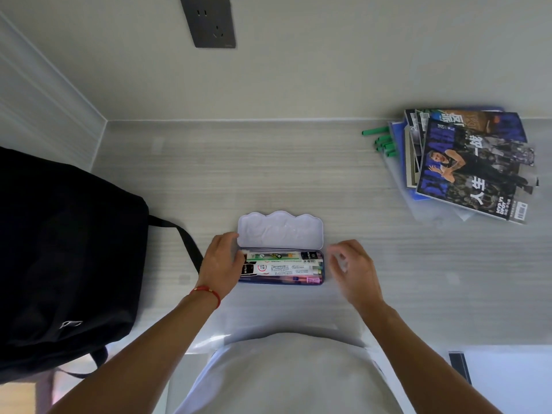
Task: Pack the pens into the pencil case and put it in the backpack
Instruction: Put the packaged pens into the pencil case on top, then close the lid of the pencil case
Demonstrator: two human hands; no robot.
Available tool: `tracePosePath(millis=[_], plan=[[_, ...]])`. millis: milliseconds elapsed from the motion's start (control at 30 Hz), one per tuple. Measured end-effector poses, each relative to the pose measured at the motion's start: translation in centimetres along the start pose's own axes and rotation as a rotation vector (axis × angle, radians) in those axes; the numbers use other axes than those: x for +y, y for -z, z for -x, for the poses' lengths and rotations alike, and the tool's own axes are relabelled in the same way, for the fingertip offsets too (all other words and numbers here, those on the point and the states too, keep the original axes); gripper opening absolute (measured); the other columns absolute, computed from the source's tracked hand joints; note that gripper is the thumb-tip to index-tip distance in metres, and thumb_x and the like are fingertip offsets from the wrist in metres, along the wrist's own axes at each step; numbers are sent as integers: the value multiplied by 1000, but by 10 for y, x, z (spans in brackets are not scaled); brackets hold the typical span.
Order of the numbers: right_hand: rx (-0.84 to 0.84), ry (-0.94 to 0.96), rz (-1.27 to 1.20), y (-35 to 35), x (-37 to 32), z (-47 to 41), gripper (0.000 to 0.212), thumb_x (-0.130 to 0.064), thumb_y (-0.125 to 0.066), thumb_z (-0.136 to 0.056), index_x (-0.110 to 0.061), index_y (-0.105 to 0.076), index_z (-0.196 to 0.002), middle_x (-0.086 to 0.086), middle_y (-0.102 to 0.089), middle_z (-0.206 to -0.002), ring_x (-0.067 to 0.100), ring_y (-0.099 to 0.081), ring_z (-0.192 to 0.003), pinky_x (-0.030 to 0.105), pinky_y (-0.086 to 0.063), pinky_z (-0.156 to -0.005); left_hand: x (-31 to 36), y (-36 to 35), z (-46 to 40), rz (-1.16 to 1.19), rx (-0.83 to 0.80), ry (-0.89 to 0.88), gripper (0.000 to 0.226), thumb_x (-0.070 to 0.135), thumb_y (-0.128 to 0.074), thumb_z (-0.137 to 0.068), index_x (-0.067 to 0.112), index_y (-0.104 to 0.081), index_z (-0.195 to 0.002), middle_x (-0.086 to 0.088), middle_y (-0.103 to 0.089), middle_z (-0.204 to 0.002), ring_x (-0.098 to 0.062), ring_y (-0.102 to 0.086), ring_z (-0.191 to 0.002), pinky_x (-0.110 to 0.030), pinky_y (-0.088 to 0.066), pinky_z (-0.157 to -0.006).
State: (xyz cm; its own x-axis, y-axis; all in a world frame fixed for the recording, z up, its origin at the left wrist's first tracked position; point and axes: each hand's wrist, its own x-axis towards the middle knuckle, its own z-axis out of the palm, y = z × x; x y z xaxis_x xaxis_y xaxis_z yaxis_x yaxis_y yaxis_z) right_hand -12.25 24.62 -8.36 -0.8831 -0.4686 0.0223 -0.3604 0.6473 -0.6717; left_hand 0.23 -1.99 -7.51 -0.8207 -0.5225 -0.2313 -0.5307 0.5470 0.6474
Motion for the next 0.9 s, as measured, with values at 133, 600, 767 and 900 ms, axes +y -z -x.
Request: tracePosePath(millis=[133, 600, 767, 900], plan=[[-136, -332, -82, -4, -6, -32, 31, -15, -55, -93, -13, -61, -124, 2, -69, -113, 20, -65, -99, 29, -49, -84, 15, 3, -10, 238, -80, 318, 23, 28, -51, -83, 39, -60, -101, 12, -64, -96, -12, -61, -90, -24, -46, -70], [-173, -557, -436, -4, -20, -74, 32, -21, -50, -84, -20, -67, -110, 9, -71, -107, 29, -66, -98, 45, -53, -87, 33, 9, -31, 817, -148, 664, 28, 43, -55, -87, 20, -69, -89, 3, -76, -67, -17, -70, -72, -32, -51, -63], [-121, -503, -495, 9, -21, -56, 39, -28, -52, -89, -37, -61, -126, -16, -67, -93, 14, -63, -100, 40, -52, -96, 34, 12, -32, 789, -162, 599, 31, 50, -54, -84, 25, -69, -93, -1, -77, -77, -20, -72, -77, -32, -53, -67], [-58, -443, -513, 16, -21, -35, 23, -30, -53, -92, -39, -65, -109, -19, -70, -104, 7, -64, -106, 36, -54, -91, 27, 13, -28, 733, -148, 526, 39, 50, -46, -89, 20, -60, -110, -7, -73, -101, -24, -72, -89, -35, -58, -70]])
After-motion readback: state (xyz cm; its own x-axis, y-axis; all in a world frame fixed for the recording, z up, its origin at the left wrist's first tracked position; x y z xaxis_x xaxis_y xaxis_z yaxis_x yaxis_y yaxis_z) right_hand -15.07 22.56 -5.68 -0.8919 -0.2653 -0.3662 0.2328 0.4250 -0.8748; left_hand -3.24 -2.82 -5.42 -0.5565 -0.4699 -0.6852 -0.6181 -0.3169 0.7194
